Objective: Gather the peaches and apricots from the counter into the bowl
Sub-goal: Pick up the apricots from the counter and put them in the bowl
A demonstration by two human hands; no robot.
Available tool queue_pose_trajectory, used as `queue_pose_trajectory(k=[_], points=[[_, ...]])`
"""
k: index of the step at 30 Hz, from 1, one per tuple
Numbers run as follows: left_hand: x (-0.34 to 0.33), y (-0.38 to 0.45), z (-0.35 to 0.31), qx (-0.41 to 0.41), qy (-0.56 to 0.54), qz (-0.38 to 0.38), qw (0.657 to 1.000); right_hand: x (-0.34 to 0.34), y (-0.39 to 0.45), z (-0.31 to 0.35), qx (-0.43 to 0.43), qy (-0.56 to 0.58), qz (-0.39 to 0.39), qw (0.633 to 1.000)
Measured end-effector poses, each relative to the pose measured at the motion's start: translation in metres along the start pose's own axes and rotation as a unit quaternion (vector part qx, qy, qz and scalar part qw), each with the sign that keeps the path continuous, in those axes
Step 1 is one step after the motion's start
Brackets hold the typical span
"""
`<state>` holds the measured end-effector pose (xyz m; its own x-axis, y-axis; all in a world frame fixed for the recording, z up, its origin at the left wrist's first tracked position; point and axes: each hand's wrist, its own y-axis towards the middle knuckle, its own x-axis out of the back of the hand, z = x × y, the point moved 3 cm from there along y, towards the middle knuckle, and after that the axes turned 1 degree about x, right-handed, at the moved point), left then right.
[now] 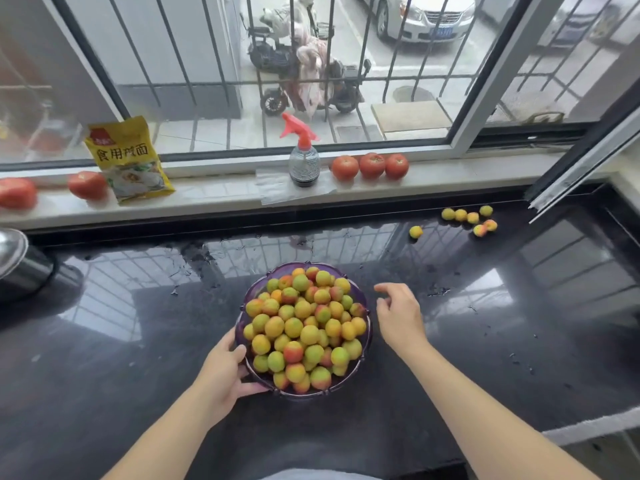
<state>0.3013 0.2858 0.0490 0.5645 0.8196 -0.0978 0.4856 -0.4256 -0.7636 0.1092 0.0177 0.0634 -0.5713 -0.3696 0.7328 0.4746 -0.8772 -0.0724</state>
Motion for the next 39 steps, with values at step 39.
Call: queue_pose_trajectory(k=[39], points=[[-0.020,0.017,-0.022,0.009,0.037,0.131,0.991,0.007,0.089,-0.056,-0.138,0.038,0.028,0.989]])
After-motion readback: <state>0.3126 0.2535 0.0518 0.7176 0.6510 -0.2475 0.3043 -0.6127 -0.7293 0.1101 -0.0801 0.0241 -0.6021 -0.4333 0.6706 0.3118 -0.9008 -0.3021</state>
